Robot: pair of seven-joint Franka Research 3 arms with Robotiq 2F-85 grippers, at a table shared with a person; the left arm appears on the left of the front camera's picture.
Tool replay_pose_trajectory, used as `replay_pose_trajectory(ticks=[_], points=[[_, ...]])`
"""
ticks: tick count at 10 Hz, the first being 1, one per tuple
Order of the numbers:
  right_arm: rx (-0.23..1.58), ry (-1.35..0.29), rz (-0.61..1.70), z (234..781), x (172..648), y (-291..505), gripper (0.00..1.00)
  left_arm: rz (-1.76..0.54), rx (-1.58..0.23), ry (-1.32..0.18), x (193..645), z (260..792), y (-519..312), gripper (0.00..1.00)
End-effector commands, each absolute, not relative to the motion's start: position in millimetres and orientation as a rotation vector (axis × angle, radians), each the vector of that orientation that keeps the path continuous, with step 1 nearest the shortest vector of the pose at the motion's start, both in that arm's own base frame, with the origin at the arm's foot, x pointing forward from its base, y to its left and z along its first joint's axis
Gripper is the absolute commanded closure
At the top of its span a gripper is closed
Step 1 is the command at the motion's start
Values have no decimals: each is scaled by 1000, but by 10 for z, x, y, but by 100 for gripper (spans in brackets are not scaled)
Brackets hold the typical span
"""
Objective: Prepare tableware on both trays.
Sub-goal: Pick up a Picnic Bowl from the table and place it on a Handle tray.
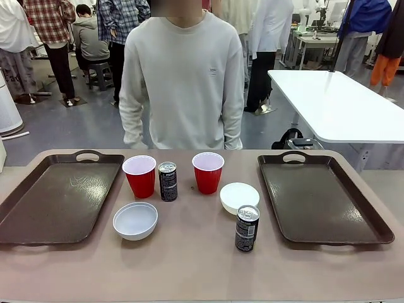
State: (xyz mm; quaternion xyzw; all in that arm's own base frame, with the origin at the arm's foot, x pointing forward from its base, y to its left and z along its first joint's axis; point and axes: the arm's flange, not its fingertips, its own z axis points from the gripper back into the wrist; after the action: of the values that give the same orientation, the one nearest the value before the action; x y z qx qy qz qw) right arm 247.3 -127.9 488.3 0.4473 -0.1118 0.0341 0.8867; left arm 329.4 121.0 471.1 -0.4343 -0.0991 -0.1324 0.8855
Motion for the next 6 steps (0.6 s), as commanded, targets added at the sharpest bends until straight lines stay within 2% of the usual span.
replay_pose_trajectory(ticks=[1,6], points=[[959,-250,87,4865,2483,-1280,0,-288,-914,-213,3306,4721,1255,0],[930,-232,71,4883,2473,-1279,0,-288,-914,-213,3306,4721,1255,0]])
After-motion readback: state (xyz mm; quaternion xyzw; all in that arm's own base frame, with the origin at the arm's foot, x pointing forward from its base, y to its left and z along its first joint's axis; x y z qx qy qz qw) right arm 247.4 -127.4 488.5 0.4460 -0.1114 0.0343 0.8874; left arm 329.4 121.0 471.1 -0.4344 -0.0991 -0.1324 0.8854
